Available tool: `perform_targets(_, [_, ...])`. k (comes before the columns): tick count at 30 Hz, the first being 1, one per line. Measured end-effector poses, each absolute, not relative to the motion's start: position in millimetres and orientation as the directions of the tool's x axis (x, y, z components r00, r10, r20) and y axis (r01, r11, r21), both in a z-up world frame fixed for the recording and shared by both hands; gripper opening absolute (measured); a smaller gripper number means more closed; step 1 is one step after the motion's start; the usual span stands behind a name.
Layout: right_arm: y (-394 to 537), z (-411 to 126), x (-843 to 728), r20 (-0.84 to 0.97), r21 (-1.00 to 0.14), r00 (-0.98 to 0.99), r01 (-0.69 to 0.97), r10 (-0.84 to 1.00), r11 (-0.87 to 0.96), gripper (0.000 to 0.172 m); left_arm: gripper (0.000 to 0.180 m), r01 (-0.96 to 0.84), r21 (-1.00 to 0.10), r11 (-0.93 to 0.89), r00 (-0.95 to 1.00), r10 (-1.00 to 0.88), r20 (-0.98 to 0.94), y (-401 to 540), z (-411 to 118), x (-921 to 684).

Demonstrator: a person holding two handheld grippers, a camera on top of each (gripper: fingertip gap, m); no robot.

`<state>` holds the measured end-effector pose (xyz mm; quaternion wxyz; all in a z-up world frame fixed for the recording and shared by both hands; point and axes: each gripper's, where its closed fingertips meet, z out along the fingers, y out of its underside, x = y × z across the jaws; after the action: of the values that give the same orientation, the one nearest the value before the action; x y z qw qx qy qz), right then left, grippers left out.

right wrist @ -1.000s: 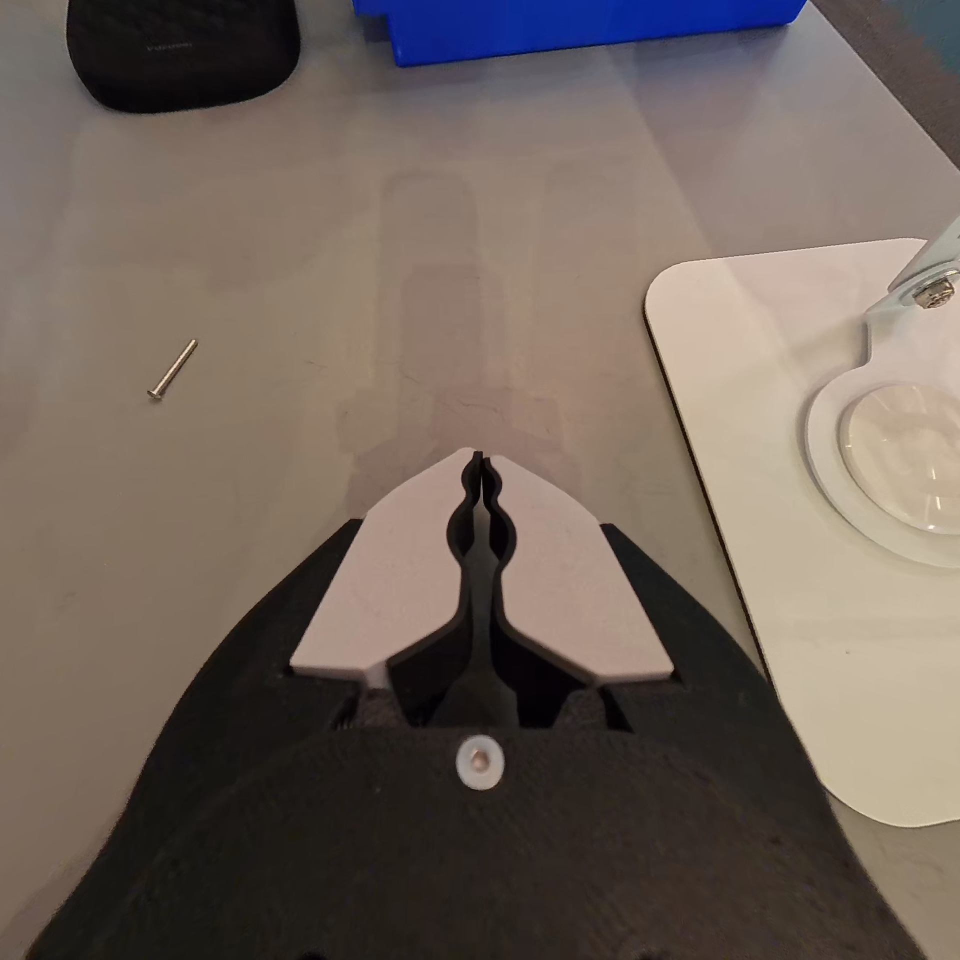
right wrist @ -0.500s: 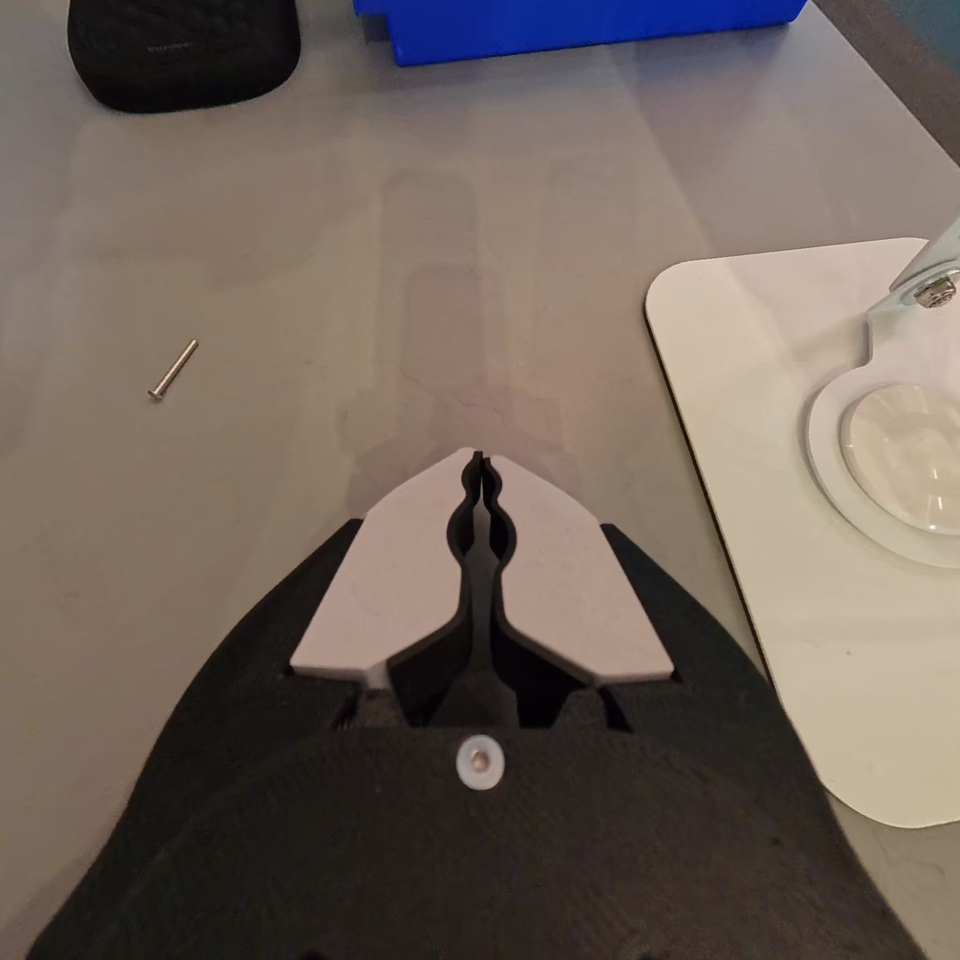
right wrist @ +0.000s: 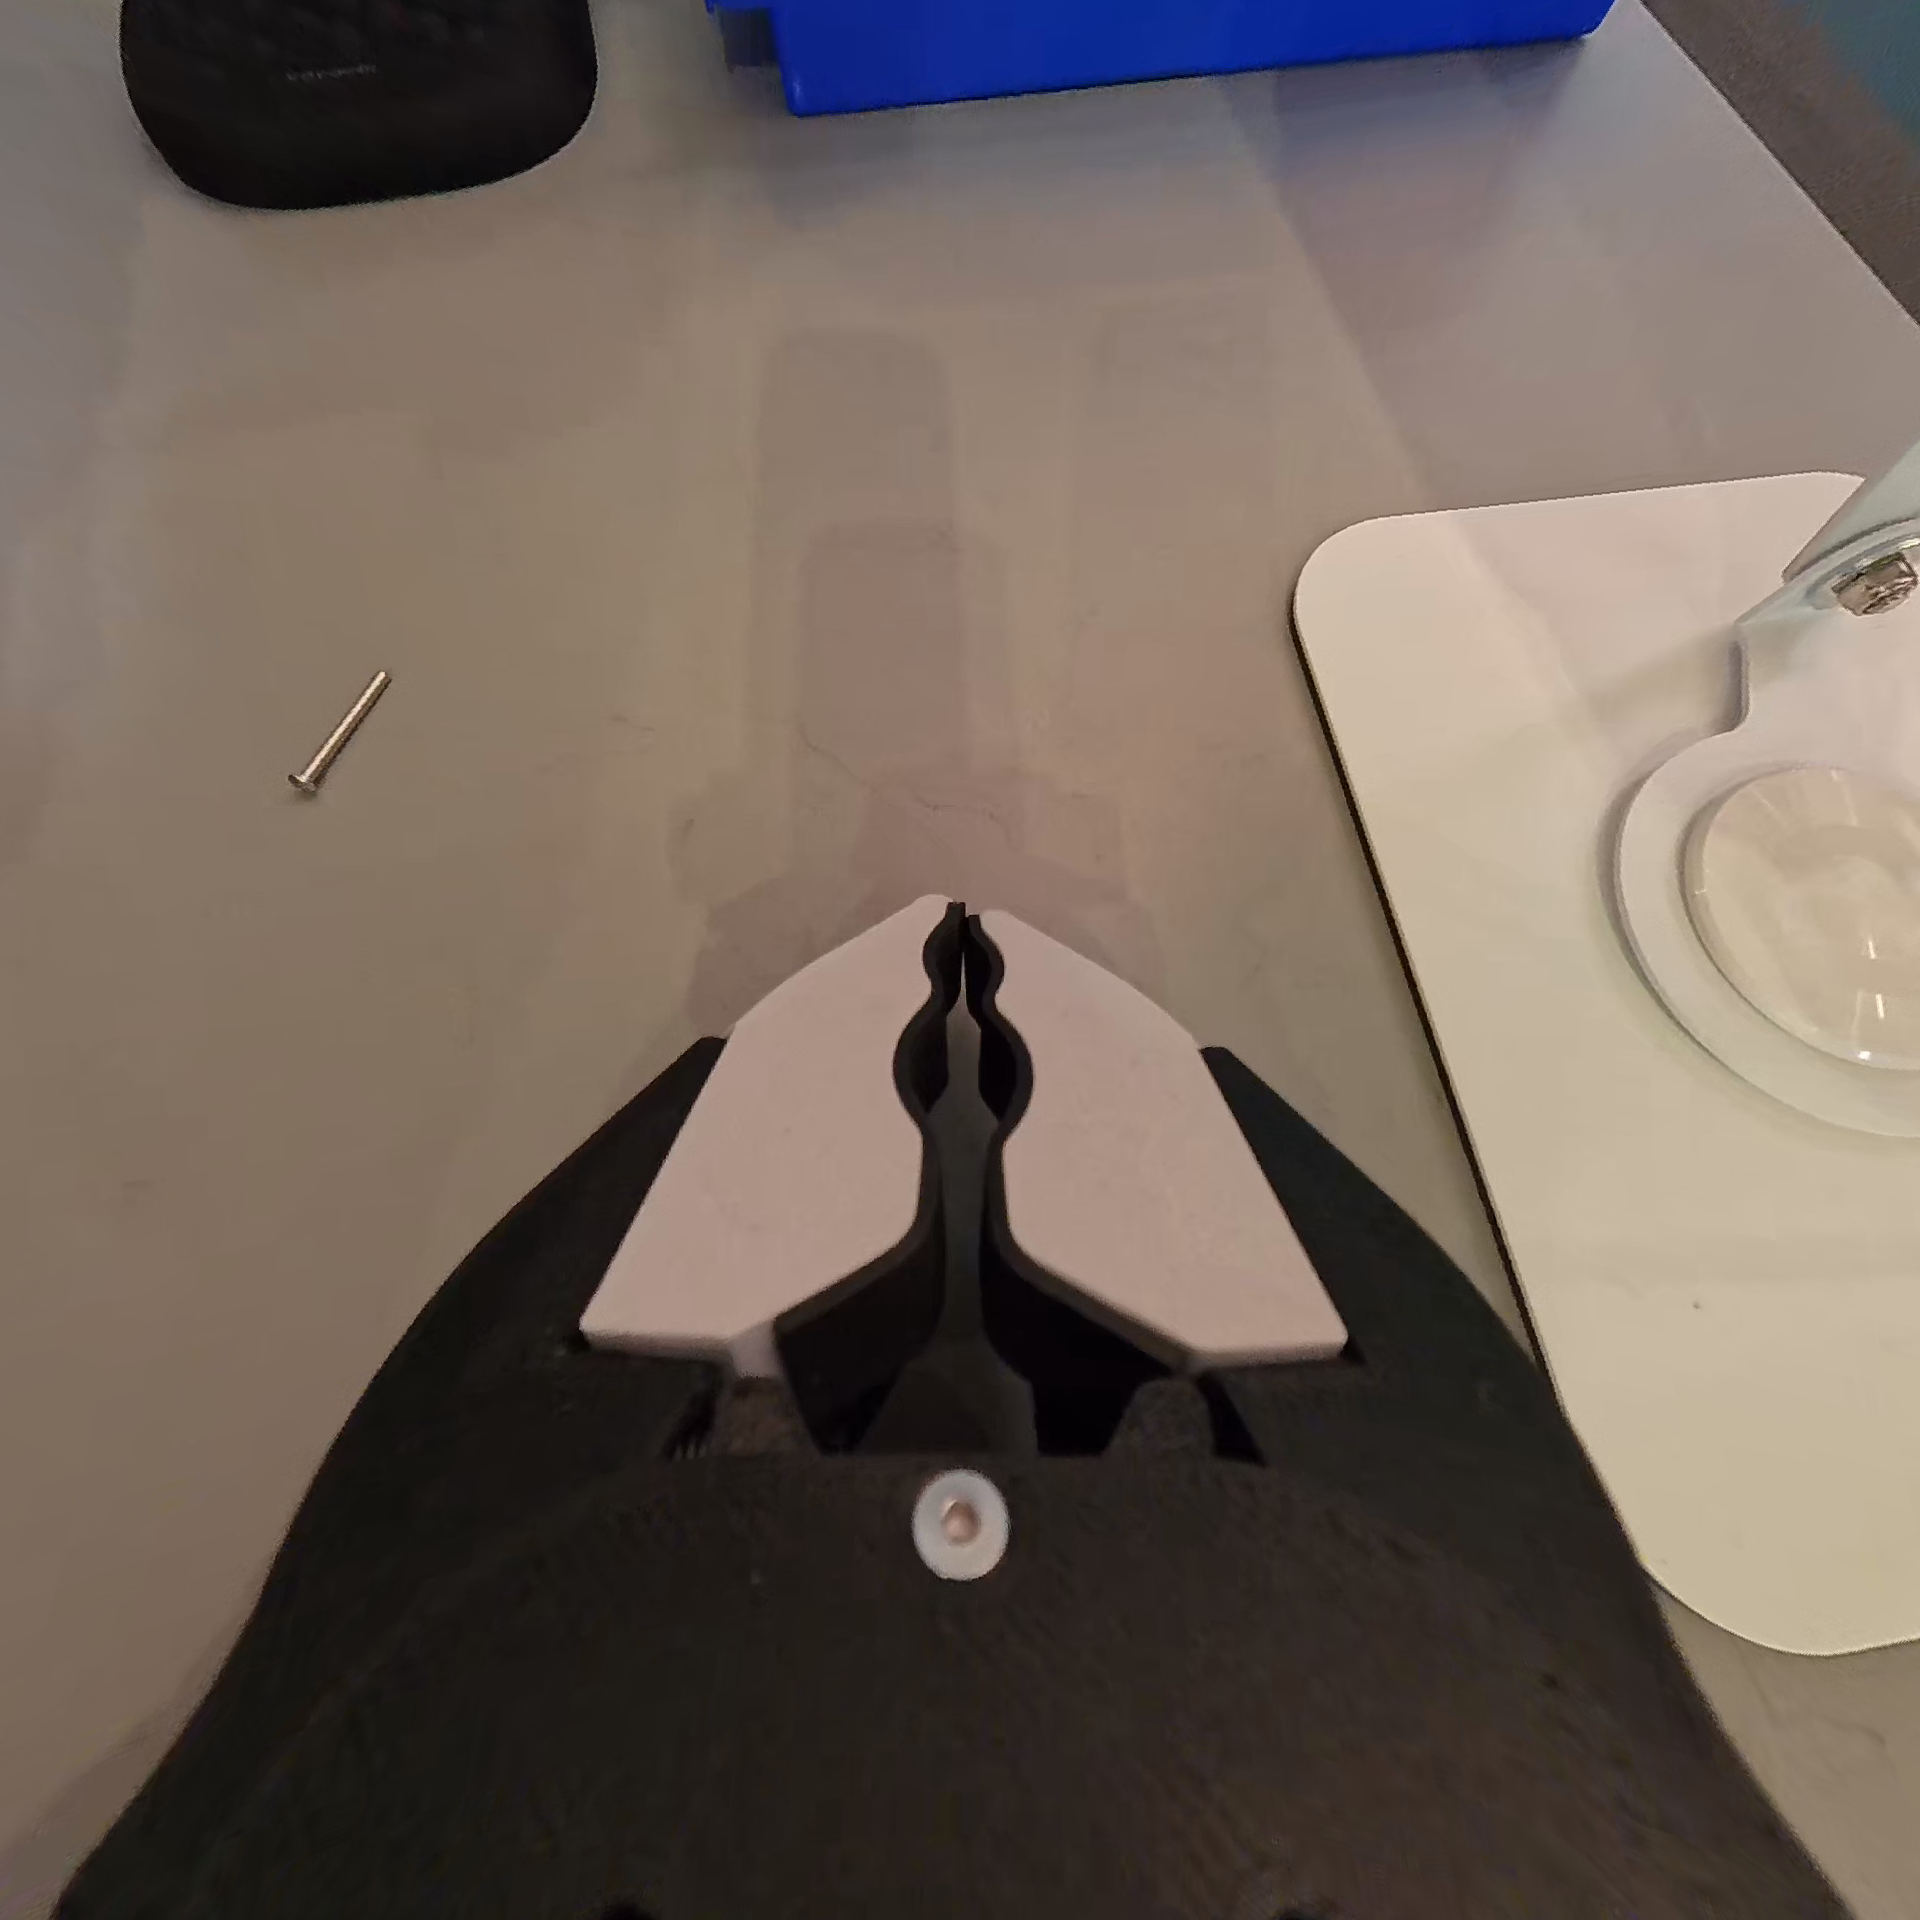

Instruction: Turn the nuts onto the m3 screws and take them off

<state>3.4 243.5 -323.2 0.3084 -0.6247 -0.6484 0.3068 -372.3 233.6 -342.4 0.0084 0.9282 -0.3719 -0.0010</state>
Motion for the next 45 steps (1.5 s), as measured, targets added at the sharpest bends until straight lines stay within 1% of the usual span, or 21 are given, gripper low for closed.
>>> perform_targets(3, [243.5, -323.4, 3.5, 0.018, -0.782, -0.030, 0.623, 0.999, 0.033, 0.000, 0.037, -0.696, 0.032, -0.717, 0.718, -0.696, 0.007, 232.6, -343.6, -374.4])
perform_targets(6, [243.5, -323.7, 3.6, 0.020, -0.780, -0.030, 0.624, 0.999, 0.035, 0.000, 0.029, -0.701, 0.050, -0.711, 0.712, -0.702, 0.013, 230.1, -346.3, -374.7])
perform_targets(11, [243.6, -323.6, 3.8, 0.022, -0.780, -0.030, 0.625, 0.999, 0.036, 0.000, 0.026, -0.704, 0.040, -0.709, 0.710, -0.704, 0.013, 229.5, -346.6, -371.5])
perform_targets(17, [243.7, -323.3, 4.0, 0.022, -0.780, -0.031, 0.624, 0.999, 0.036, 0.000, 0.013, -0.702, 0.032, -0.712, 0.712, -0.702, 0.010, 226.7, -346.8, -367.7])
perform_targets(26, [243.7, -323.3, 4.0, 0.025, -0.780, -0.032, 0.625, 0.999, 0.039, 0.000, 0.005, -0.700, 0.034, -0.713, 0.714, -0.700, 0.025, 224.0, -347.1, -364.7])
perform_targets(45, [243.6, -323.5, 4.1, 0.022, -0.780, -0.032, 0.625, 0.999, 0.037, 0.000, 0.005, -0.707, 0.027, -0.707, 0.707, -0.707, 0.001, 226.6, -340.8, -365.9])
